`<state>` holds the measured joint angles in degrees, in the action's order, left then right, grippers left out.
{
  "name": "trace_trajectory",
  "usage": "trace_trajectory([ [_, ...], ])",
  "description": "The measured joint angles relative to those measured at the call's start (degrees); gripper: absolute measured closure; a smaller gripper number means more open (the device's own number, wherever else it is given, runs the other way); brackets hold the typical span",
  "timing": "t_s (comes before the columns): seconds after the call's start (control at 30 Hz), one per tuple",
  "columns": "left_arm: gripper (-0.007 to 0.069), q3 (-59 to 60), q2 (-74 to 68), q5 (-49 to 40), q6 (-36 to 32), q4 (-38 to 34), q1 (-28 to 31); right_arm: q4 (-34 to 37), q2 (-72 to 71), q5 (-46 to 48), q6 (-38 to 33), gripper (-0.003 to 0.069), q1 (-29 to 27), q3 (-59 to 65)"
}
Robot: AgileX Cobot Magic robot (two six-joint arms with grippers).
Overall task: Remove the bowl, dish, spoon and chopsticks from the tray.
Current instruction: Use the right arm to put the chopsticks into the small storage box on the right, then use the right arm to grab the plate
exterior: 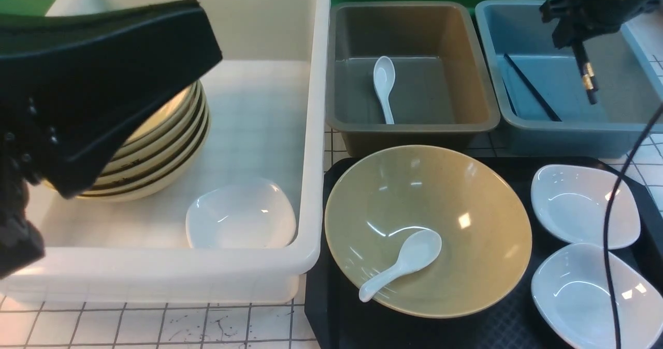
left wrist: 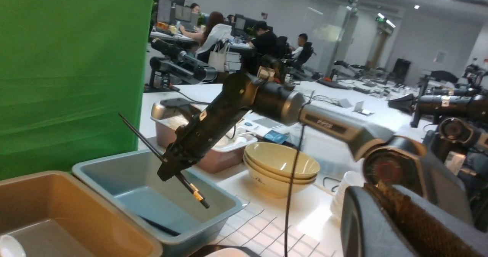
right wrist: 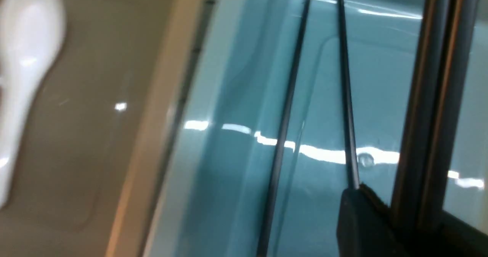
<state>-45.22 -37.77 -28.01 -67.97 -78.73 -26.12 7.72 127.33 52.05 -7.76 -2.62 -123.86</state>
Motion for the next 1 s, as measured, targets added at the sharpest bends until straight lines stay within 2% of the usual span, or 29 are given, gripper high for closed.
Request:
trace_trajectory([
  [0.1, 0.0626, 0.0, 0.0, 0.59, 0.15, 0.45, 0.0, 0.0, 2.57, -1.44, 1.17, 0.0557, -0.06, -1.17],
  [0.2, 0.0626, 0.0, -0.01, 1.5, 1.46, 0.56, 0.0, 0.0, 4.16, -2.66, 1.98, 0.0517, -0.06, -1.34],
  [0.37, 0.0626, 0.0, -0.01, 1.5, 3.29, 1.4, 0.0, 0.0, 4.89, -1.73, 3.37, 0.0329, -0.06, -1.41],
  [0.47, 0.0626, 0.0, -0.01, 0.79, 5.84, 4.61, 0.0, 0.0, 4.38, 0.56, 3.09, 0.0247, -0.06, -1.41],
  [0.53, 0.0626, 0.0, -0.01, -0.65, 8.58, 7.45, 0.0, 0.0, 3.19, 3.95, 1.86, 0.0222, -0.06, -1.42],
  [0.57, 0.0626, 0.0, -0.01, -0.65, 8.58, 7.81, 0.0, 0.0, 3.01, 4.72, 1.71, 0.0222, -0.06, -1.42],
  [0.67, 0.0626, 0.0, -0.01, -4.76, 15.27, 14.52, 0.0, -0.11, -1.18, 12.63, -0.61, 0.0263, 0.13, -1.58],
  [0.77, 0.0626, 0.0, -0.01, -8.62, 20.86, 20.45, 0.0, -0.19, -5.24, 14.94, -1.54, 0.0364, 0.57, -1.25],
  [0.8, 0.0626, 0.0, -0.01, -10.6, 23.48, 22.98, 0.0, -0.19, -8.54, 14.94, -1.18, 0.0431, 1.1, 0.62],
  [0.83, 0.0626, 0.0, -0.01, -10.6, 23.48, 22.98, 0.0, -0.19, -8.99, 14.94, -1.11, 0.0439, 1.18, 0.96],
  [0.9, 0.0626, 0.0, -0.01, -12.76, 26.73, 26.32, 0.0, -0.68, -15.37, 14.94, -0.22, 0.0516, 2.72, 7.22],
  [1.0, 0.0626, 0.0, -0.01, -14.55, 28.45, 28.73, 0.0, -2.62, -25.61, 14.94, 0.71, 0.0552, 6.94, 19.58],
])
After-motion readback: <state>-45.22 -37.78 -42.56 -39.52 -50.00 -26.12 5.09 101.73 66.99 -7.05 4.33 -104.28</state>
